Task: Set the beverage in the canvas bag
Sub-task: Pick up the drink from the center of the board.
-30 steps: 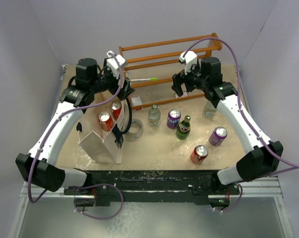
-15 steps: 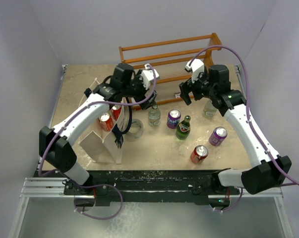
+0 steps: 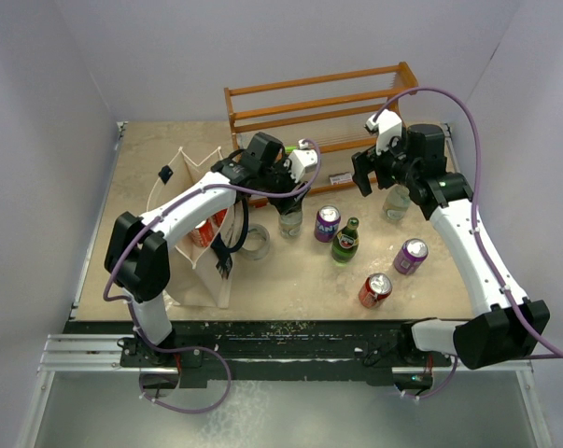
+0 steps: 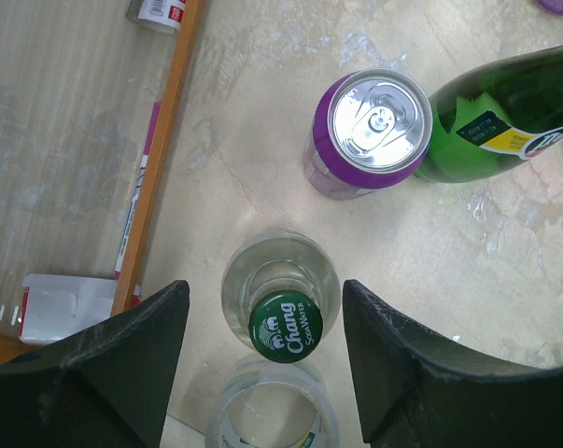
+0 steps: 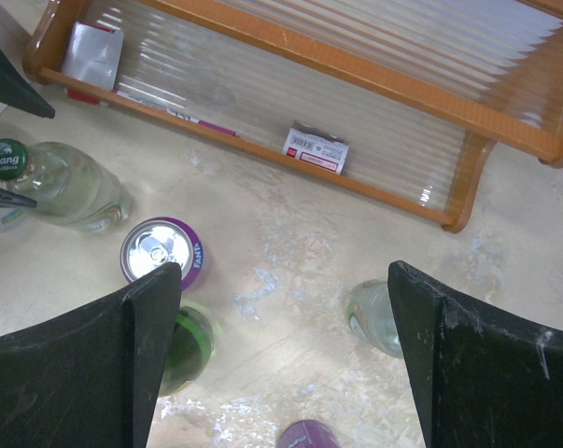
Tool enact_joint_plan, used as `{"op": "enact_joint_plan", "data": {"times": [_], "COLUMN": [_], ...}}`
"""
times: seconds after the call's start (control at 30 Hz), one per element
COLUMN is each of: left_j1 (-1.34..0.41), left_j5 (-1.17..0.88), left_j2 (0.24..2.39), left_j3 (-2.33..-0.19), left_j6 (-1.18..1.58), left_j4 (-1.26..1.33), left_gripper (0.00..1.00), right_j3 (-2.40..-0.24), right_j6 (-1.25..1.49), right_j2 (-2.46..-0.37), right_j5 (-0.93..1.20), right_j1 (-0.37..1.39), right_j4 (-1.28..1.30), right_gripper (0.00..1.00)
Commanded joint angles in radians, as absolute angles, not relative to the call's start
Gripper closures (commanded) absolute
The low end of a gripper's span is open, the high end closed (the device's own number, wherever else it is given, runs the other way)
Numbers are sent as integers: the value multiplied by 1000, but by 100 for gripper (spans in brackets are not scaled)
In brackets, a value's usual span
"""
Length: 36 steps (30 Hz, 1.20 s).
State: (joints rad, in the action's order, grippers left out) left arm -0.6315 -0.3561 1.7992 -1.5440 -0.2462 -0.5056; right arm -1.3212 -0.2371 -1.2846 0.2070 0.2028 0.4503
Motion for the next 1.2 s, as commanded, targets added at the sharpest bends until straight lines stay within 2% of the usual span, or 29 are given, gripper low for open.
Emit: {"op": "enact_joint_plan", "data": {"times": [0.0, 0.27, 0.37, 0.53, 0.6, 1.17], "left_j1": [-645, -648, -648, -650, -650, -648], "left_j5": [-350, -376, -395, -419, -427, -501], "left_j2": [1810, 1809, 1803, 1805, 1805, 1663], "left_j3": [-1599, -1592, -1592, -1643, -1673, -1922], "left_j6": [-239, -242, -258, -289, -304, -387], "left_j4": [-509, -525, -527, -546, -555, -620], "left_gripper": [36, 52, 62, 86, 100, 100], "right_j3": [-1325, -1320, -1324, -1329, -1333, -1393], "right_j6": [-216, -212, -211, -208, -196, -190], "right_j2": [-1256, -1262, -1265, -1271, -1276, -1327], "right_j5": [196, 196, 196, 176, 180, 180], "right_j1": [196, 193, 194, 192, 192, 192], "right_j4": [414, 407, 407, 395, 393, 379], "right_gripper": [8, 8, 8, 8, 8, 8]}}
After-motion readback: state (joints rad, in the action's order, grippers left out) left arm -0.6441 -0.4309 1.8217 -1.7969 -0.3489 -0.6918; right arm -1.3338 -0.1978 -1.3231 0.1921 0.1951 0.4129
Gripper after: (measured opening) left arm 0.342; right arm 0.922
